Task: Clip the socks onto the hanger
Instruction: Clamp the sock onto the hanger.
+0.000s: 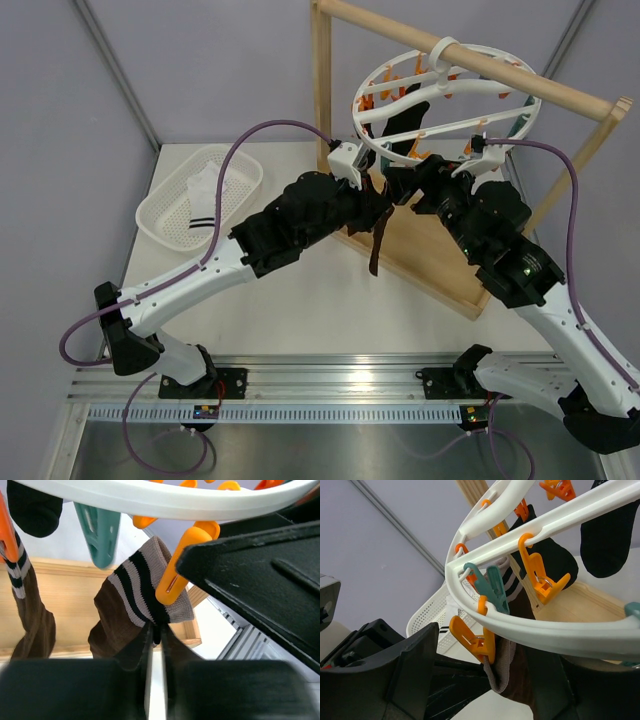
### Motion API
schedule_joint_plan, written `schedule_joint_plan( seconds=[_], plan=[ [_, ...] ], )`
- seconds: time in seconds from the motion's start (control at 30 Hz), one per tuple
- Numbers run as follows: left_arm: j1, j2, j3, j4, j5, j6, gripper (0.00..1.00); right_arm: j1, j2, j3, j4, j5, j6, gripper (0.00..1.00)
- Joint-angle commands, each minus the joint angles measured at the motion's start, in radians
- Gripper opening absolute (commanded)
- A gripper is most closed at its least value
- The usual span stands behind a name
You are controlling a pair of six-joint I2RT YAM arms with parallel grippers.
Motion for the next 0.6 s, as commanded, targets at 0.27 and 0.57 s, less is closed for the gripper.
schedule_joint_plan(
  seconds=[0.27, 0.57],
  plan=[
    [-0.002, -0.063, -0.034, 0.040, -0.047, -0.002, 0.95, -0.008, -0.031, 0.088, -0.103, -0.028, -0.030, 0.80],
    [0.122, -0.211, -0.177, -0.107, -0.020, -0.019, 0.99, -0.008, -0.051, 0.246, -0.380, -0.026, -0.066, 0.83]
  ],
)
